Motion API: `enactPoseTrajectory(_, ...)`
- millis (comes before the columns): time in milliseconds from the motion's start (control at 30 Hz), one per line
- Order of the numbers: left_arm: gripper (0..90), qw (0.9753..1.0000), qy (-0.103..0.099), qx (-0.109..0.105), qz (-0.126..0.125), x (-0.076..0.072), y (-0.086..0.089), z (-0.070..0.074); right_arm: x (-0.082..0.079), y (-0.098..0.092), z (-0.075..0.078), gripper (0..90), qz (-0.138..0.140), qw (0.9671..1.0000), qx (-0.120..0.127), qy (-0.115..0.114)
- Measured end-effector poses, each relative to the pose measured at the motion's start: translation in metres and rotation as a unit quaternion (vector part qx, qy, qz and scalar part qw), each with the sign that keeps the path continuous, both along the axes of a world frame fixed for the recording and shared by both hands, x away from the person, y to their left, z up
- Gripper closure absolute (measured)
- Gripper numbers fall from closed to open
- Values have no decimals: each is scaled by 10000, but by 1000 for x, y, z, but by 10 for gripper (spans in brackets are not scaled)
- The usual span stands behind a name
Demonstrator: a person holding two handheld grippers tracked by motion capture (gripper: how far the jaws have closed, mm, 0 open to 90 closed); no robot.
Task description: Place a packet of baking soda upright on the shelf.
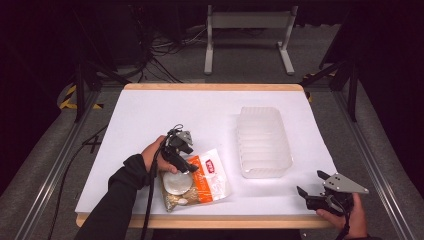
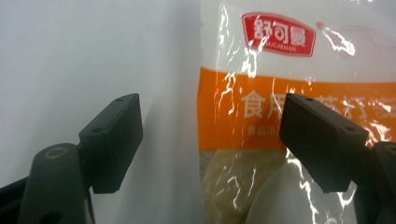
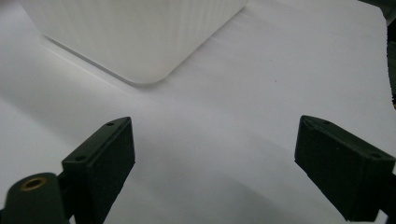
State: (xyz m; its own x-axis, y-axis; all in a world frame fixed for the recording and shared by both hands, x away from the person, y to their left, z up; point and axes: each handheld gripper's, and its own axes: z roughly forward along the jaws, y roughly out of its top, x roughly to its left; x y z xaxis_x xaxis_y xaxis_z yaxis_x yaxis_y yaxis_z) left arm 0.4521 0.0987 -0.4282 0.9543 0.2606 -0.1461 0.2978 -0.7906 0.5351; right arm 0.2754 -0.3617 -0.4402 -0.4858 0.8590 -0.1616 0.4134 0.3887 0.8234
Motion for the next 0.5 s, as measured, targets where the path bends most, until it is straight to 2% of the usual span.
enactPoseTrajectory(67, 217, 10000, -6, 11, -21, 1, -2, 0, 0, 0, 0, 129, 2, 10000, -1, 1)
enactPoseTrajectory(100, 217, 10000, 35, -40, -49, 2, -4, 0, 0, 0, 0, 129, 2, 10000, -1, 1)
enactPoseTrajectory(200, 222, 9999, 138, 7, -96, 3, -9, -1, 0, 0, 0, 130, 4, 10000, 25, 16)
enactPoseTrajectory(233, 222, 9996, 245, 15, -134, 3, -11, -2, 0, 0, 0, 130, 3, 10000, 31, 19)
enactPoseTrajectory(367, 241, 9994, 273, 44, -231, -1, -15, -1, 0, -1, 0, 130, 7, 10000, 36, 11)
enactPoseTrajectory(500, 297, 9982, 316, 35, -502, -6, -17, 1, 0, 0, -1, 131, 24, 10000, 44, 32)
